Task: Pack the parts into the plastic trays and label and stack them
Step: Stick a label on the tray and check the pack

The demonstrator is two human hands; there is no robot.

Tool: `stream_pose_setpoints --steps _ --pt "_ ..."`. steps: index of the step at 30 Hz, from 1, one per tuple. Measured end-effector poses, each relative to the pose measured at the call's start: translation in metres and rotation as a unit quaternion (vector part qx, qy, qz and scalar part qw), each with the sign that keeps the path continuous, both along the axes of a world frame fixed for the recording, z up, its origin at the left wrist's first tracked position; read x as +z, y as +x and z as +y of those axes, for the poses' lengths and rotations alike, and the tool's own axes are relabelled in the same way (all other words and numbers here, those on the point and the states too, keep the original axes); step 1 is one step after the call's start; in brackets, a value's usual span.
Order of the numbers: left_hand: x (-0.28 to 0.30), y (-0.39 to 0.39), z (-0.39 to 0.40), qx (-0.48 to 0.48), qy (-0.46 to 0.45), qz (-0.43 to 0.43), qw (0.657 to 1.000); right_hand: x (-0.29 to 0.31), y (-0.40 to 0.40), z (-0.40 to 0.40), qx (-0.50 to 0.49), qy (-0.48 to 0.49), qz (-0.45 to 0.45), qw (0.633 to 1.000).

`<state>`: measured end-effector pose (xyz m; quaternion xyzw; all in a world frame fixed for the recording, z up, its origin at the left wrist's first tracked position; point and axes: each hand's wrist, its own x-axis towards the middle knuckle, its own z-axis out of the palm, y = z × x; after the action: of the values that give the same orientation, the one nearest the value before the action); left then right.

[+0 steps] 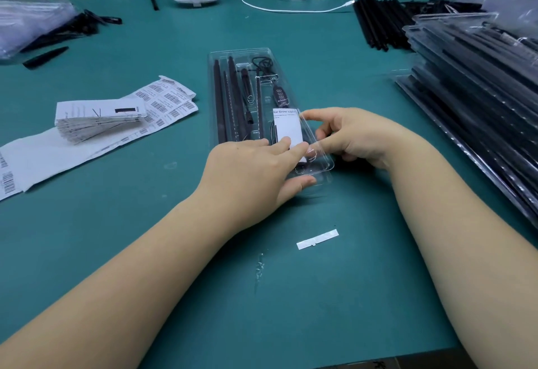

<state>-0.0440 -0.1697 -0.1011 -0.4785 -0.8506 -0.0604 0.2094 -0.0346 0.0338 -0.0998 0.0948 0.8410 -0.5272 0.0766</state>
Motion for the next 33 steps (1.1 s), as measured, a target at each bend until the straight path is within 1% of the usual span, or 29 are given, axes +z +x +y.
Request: stream_pose_setpoints --steps 3,7,9,13,19,21,22,25,26,27,30,33 --pt "0.003 -0.003 -0.001 -0.007 -0.022 -0.02 1.0 0.002 -0.002 0.003 0.034 -0.001 -0.012 0.999" --pt "0.0 -0.007 -0.002 -0.014 -0.05 -0.01 0.999 0.002 -0.002 0.006 0.049 -0.005 -0.032 0.998" --pt "-0.001 -0.007 -0.002 -0.02 -0.056 -0.014 0.998 0.001 -0.002 0.004 0.034 -0.006 -0.028 0.999" --pt "0.001 -0.006 -0.003 -0.028 -0.052 -0.028 0.998 -0.001 -0.003 -0.001 -0.029 -0.006 0.016 0.999" --pt "0.004 -0.005 -0.003 -0.02 -0.042 -0.056 0.997 -0.001 0.001 -0.009 -0.016 0.02 0.019 0.999" --pt "0.003 -0.005 -0.004 -0.008 -0.038 -0.073 0.997 0.0 0.003 -0.011 -0.019 0.016 0.011 1.0" --pt "0.002 -0.006 -0.004 -0.007 -0.033 -0.074 0.997 0.001 0.004 -0.012 -0.026 0.002 0.005 1.0" --pt "-0.002 -0.008 -0.004 -0.009 -0.03 -0.073 0.997 0.007 0.01 -0.011 -0.07 -0.09 -0.01 0.993" --pt "-0.002 -0.009 -0.004 -0.011 -0.026 -0.073 0.997 0.01 0.012 -0.011 -0.087 -0.106 -0.019 0.99" --pt "-0.003 -0.009 -0.004 -0.012 -0.024 -0.072 0.997 0.012 0.013 -0.01 -0.098 -0.103 -0.028 0.989" --pt "-0.004 -0.01 -0.004 -0.02 -0.017 -0.065 0.998 0.013 0.016 -0.009 -0.099 -0.042 -0.061 0.992" --pt "-0.004 -0.009 -0.004 -0.022 -0.007 -0.067 0.997 0.012 0.016 -0.011 -0.084 -0.008 -0.051 0.995"
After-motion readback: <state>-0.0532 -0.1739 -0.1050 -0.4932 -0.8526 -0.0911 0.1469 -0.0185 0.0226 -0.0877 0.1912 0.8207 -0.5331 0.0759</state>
